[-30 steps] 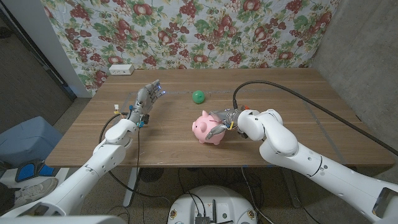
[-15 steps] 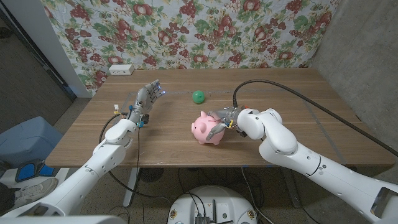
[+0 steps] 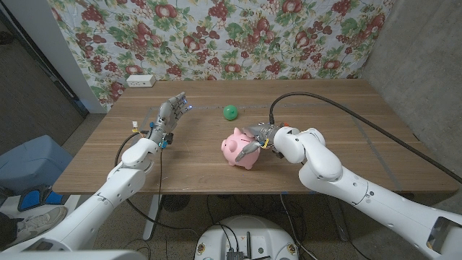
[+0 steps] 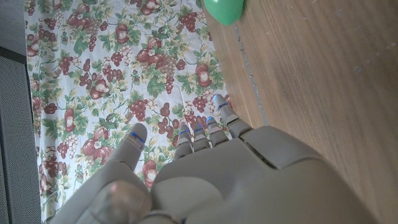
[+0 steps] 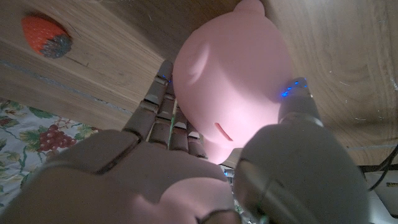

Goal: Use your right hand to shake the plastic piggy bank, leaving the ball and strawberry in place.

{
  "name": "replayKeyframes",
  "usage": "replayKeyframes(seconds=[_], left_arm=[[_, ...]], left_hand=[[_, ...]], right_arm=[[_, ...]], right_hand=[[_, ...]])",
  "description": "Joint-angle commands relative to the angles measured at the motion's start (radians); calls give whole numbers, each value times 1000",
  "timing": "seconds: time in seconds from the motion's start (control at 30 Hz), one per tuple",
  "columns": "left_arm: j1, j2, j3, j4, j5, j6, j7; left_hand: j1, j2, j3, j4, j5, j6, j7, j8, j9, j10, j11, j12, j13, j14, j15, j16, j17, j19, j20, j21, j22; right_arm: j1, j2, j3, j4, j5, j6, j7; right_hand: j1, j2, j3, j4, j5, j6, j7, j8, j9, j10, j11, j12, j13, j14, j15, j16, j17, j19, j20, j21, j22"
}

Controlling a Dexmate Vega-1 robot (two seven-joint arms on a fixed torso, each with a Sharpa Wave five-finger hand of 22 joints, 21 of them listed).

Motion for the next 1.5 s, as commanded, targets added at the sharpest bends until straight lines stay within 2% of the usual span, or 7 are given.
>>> replayKeyframes(seconds=[0.03, 0.1, 0.23, 0.4, 0.87, 1.17, 1.5], left_arm=[[22, 12, -5, -38, 7, 9, 19], [24, 13, -5, -42, 8, 10, 20], [31, 15, -6, -53, 11, 10, 27], [40, 17, -7, -66, 13, 13, 36], [39, 10, -3, -66, 17, 9, 39], [30, 8, 1, -62, 21, 11, 36], [25, 5, 5, -62, 24, 13, 38]], left_hand=[[-11, 36, -2, -2, 6, -2, 6, 3, 4, 5, -5, 3, 4, 8, 3, -3, -1, 13, 1, -2, 3], [-10, 36, -2, -2, 6, -2, 6, 3, 4, 4, -6, 3, 4, 8, 4, -3, -1, 14, 1, -2, 3], [-10, 36, -2, -3, 6, -2, 5, 3, 4, 4, -6, 3, 4, 8, 4, -4, -2, 15, 1, -4, 3], [-10, 36, -2, -3, 6, -2, 6, 3, 4, 5, -3, 3, 4, 8, 3, -4, -2, 15, 1, -7, 3], [-9, 36, -1, -5, 7, -2, 7, 3, 4, 3, -5, 2, 4, 8, 4, -4, -2, 19, 1, -13, 4], [-8, 36, -1, -6, 7, -3, 7, 3, 4, 4, -5, 2, 4, 9, 4, -5, -2, 21, 2, -17, 4], [-8, 36, -1, -7, 7, -4, 6, 3, 4, 4, -5, 2, 4, 10, 4, -5, -2, 23, 3, -22, 4]], right_arm=[[1, 13, -23, 56, 1, -1, -57], [0, 15, -28, 57, -9, -8, -62], [-2, 18, -38, 57, -31, -25, -62], [-18, 10, -29, 43, -28, -27, -85], [-116, -61, 68, -41, 56, 4, -245], [-151, -90, 134, -71, 153, 5, -313], [-177, -107, 155, -74, 192, 16, -430]], right_hand=[[138, 140, 43, -11, 29, 666, -216, 110, -5, 515, -228, 134, 57, 320, -344, 133, 394, 22, -23, 38, 8], [184, 154, 74, -20, 47, 717, -218, 130, -10, 569, -239, 160, 82, 365, -346, 148, 424, 39, -38, 65, 11], [223, 154, 90, -28, 54, 727, -214, 132, -13, 591, -240, 173, 102, 407, -353, 175, 460, 61, -45, 90, 16], [250, 152, 102, -25, 57, 744, -189, 139, -14, 622, -230, 192, 125, 423, -349, 190, 494, 75, -41, 114, 23], [248, 121, 120, -14, 92, 756, -136, 172, 32, 663, -204, 237, 197, 472, -338, 209, 559, 78, -24, 155, 30], [239, 111, 133, -9, 126, 757, -133, 190, 61, 664, -205, 259, 244, 478, -341, 218, 603, 70, -20, 172, 32], [233, 106, 145, -7, 151, 753, -130, 202, 83, 660, -209, 274, 281, 479, -342, 223, 638, 63, -18, 184, 31]])
